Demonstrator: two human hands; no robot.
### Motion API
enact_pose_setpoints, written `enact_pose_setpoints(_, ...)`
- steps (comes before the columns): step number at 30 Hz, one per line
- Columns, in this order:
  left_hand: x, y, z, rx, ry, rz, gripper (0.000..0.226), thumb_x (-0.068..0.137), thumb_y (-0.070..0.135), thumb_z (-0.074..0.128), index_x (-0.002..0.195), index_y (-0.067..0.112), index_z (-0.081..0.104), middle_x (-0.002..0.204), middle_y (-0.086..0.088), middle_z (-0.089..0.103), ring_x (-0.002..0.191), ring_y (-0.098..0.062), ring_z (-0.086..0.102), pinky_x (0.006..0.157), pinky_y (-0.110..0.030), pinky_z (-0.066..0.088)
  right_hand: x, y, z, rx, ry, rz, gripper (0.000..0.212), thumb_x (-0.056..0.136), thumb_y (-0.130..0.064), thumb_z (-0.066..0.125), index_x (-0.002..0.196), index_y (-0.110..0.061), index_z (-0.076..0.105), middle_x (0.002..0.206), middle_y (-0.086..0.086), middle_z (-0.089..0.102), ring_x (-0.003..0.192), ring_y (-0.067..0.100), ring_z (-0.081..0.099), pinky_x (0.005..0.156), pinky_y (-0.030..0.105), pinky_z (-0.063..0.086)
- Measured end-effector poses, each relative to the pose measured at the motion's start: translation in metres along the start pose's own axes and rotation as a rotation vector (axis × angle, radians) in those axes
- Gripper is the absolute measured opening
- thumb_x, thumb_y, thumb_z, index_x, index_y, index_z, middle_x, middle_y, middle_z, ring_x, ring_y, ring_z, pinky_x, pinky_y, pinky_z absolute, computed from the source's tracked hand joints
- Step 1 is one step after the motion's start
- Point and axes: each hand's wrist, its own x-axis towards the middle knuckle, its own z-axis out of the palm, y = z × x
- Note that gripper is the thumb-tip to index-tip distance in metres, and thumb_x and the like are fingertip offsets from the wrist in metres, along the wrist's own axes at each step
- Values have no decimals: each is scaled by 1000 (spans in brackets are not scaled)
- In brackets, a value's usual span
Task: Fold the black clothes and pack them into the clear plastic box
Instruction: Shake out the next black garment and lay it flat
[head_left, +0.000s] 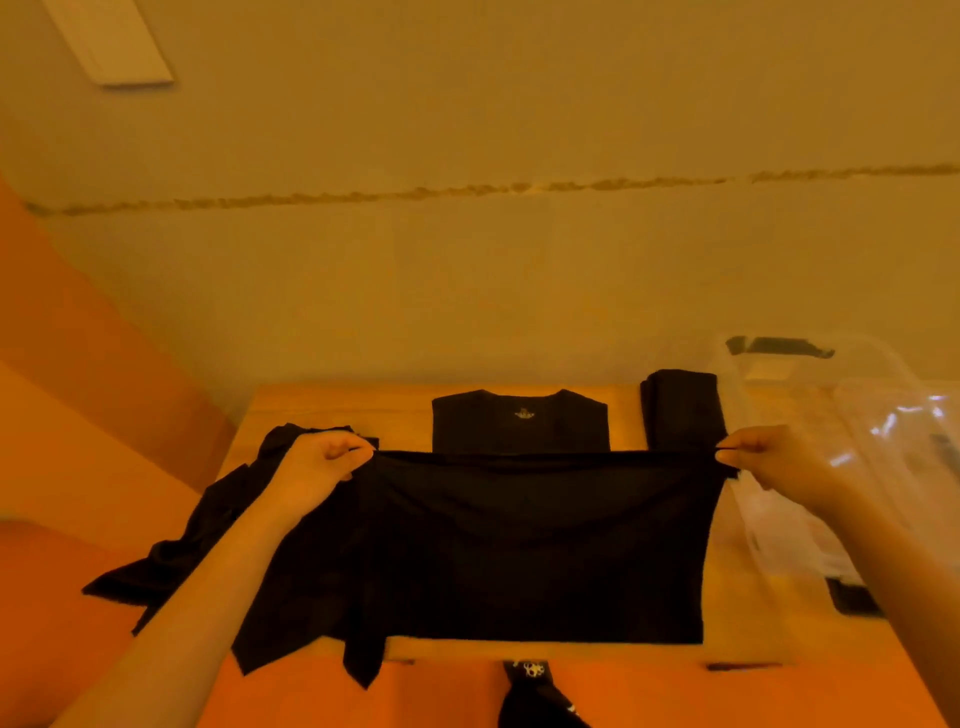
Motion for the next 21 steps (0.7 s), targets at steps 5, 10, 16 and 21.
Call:
enact_pose_setpoints(5,111,11,16,60,-16,-137,13,92,18,56,96,9,64,83,-1,63,81,-20,60,73,-25,42,113,-28,12,-73,-48,-34,7,86,-7,63,82,-12,66,71,7,60,65,21,54,58,26,39)
enact_pose_setpoints(10,172,-10,52,189,220,-221,29,93,11,53,119,0,56,118,-19,60,111,-34,54,85,-37,39,197,-34,60,-436,9,38,24,92,-14,55,112,-4,62,100,17,65,92,32,60,71,33,44)
enact_pose_setpoints(16,125,-48,142,670,121,288,41,88,20,60,127,10,54,135,-14,51,126,-31,47,103,-38,33,154,-36,143,-550,35,-120,50,95,-27,47,142,-14,33,147,8,35,124,22,47,92,32,47)
enact_pose_setpoints(21,115,-82,167,938,-31,275,55,89,41,47,136,15,43,144,-12,40,134,-26,26,103,-43,26,130,-9,181,-639,-170,-238,60,98,-40,33,149,-19,9,157,1,0,145,18,0,116,34,8)
